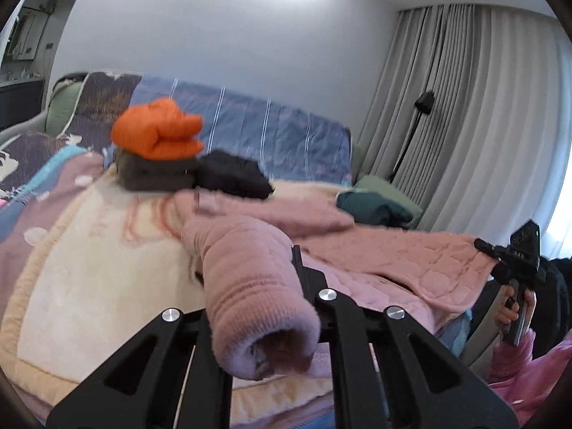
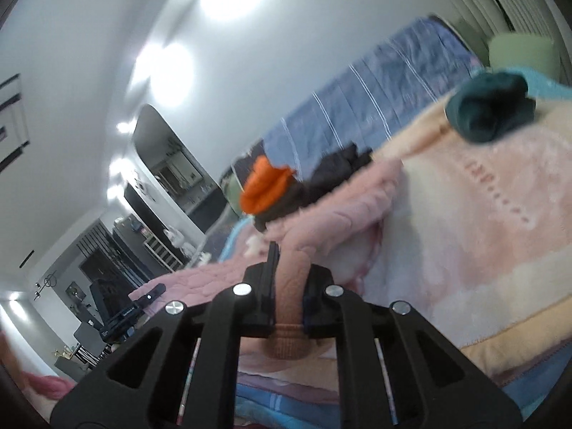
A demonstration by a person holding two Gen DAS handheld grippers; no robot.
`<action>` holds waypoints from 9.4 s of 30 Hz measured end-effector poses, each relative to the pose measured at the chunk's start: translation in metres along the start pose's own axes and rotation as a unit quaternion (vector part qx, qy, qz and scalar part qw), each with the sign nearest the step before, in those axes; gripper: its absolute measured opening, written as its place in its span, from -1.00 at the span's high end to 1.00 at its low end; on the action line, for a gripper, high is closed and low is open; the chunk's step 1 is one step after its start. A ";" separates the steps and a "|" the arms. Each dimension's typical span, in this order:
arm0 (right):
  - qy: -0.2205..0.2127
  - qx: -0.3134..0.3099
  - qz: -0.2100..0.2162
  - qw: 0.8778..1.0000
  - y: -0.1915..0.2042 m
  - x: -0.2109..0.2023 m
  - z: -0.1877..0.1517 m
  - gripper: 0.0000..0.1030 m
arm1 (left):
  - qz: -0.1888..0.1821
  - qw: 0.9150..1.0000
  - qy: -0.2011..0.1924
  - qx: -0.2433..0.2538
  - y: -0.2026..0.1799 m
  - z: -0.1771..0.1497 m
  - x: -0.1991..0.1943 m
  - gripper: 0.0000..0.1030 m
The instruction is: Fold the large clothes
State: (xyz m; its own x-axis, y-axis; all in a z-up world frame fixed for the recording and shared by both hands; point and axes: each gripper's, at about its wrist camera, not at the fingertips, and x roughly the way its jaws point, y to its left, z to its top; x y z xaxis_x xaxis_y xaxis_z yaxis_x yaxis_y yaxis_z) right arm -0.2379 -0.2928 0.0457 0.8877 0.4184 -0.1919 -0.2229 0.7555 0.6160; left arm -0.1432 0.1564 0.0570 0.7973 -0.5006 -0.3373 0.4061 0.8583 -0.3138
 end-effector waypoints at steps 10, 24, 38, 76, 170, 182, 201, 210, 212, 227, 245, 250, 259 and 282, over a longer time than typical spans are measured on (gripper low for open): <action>0.018 0.071 -0.036 0.997 -0.044 0.021 0.008 0.76 | 0.016 0.998 0.059 -0.010 0.001 -0.006 0.032 0.70; 0.040 0.068 -0.062 0.995 -0.072 0.107 0.052 0.75 | 0.033 0.994 0.090 -0.047 0.049 0.021 0.112 0.65; 0.134 0.142 -0.163 0.967 -0.179 0.271 0.076 0.56 | 0.090 0.971 0.185 -0.125 0.143 0.016 0.288 0.49; 0.166 -0.062 -0.209 0.962 -0.155 0.314 0.109 0.84 | 0.092 0.983 0.154 -0.043 0.156 0.052 0.291 0.80; 0.209 -0.120 -0.175 0.954 0.007 0.339 -0.070 0.34 | 0.104 0.985 0.137 0.019 0.093 -0.016 0.342 -0.35; 0.228 -0.138 -0.210 0.941 0.018 0.314 -0.104 0.33 | 0.110 0.984 0.134 0.033 0.086 -0.020 0.339 -0.41; 0.252 -0.139 -0.221 0.932 -0.030 0.348 -0.093 -0.12 | 0.096 0.987 0.124 0.030 0.085 -0.022 0.333 -0.45; 0.187 -0.162 -0.188 0.950 0.009 0.346 -0.016 0.34 | 0.079 0.989 0.119 0.025 0.087 -0.022 0.330 -0.55; 0.185 -0.142 -0.188 0.954 0.004 0.368 0.000 0.43 | 0.078 0.990 0.118 0.024 0.087 -0.022 0.330 -0.55; 0.231 -0.151 -0.213 0.937 -0.008 0.447 0.003 0.11 | 0.057 0.992 0.112 0.019 0.088 -0.023 0.328 -0.65; 0.125 -0.140 -0.253 0.949 -0.042 0.282 0.003 -0.11 | 0.055 0.991 0.117 0.026 0.087 -0.022 0.329 -0.73; 0.102 0.004 -0.301 0.948 -0.119 0.184 -0.010 -0.03 | 0.068 0.989 0.125 0.032 0.083 -0.021 0.330 -0.73; 0.093 0.082 -0.286 0.950 -0.171 0.137 -0.021 0.22 | -0.072 0.978 0.176 0.090 -0.037 -0.015 0.306 -0.57; 0.143 0.025 -0.103 0.984 -0.152 0.140 -0.037 -0.14 | -0.052 0.958 0.235 0.155 -0.138 -0.039 0.337 0.34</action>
State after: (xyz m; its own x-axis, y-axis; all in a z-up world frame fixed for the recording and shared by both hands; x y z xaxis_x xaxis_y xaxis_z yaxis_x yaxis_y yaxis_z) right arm -0.0949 -0.3304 -0.1030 0.7603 0.3899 -0.5196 -0.0236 0.8159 0.5777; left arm 0.0516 -0.1348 -0.0480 0.4851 -0.5192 -0.7036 0.6438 0.7566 -0.1145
